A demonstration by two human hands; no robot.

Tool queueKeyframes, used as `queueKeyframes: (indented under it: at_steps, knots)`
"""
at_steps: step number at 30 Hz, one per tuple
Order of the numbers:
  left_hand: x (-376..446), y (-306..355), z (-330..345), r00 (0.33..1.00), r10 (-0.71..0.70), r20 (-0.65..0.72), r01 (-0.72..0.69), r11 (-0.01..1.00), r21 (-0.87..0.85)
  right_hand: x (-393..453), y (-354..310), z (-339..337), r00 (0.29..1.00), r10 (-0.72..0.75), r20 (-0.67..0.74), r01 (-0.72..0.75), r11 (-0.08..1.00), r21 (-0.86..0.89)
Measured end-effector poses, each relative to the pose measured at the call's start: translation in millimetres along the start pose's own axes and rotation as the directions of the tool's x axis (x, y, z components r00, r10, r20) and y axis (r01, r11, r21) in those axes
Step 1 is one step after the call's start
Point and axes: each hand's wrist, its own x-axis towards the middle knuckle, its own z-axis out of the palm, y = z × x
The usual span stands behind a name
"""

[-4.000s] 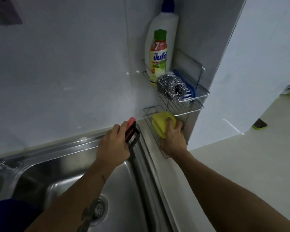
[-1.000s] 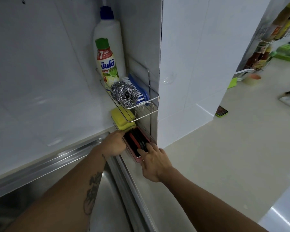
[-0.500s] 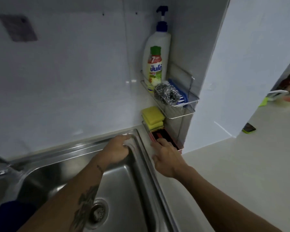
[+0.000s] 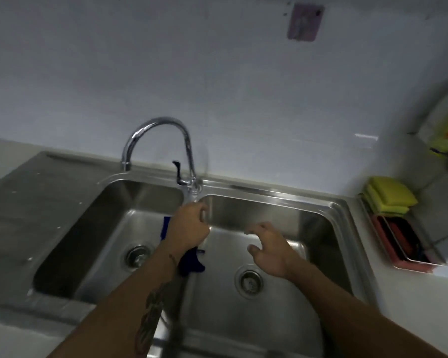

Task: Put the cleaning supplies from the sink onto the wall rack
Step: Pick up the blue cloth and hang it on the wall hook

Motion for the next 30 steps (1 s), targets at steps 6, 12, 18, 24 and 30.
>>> queueKeyframes:
  at_steps: [6,12,18,24,30]
  knots:
    - [-10.9,-68.6,-21.9,0.993,-0.09,0.077,0.079,0.988,0.134,26.4,-44.4,46.6,0.987,-0.005,0.158,0.011,0.999,-0.033]
    - [8.0,-79.5,-2.3,0.986,-0.032,0.165,-0.002,0.98,0.201,42.4,-52.1,60.4,0.967,0.06,0.247,-0.04,0.996,-0.085]
    - [37.0,-74.5,26.6,0.949,-0.065,0.307,-0.045,0.94,0.337,56.3,-30.6,52.3,0.957,0.137,0.255,-0.113,0.988,-0.106]
    - [35.9,-81.2,38.6,0.94,-0.062,0.337,-0.125,0.854,0.506,59.2,-3.6,51.8,0.938,0.221,0.269,-0.219,0.975,-0.036]
    - [27.8,-84.8,37.4,0.959,0.117,0.258,-0.224,0.87,0.439,51.6,-8.6,53.6,0.939,0.216,0.266,-0.24,0.969,0.061]
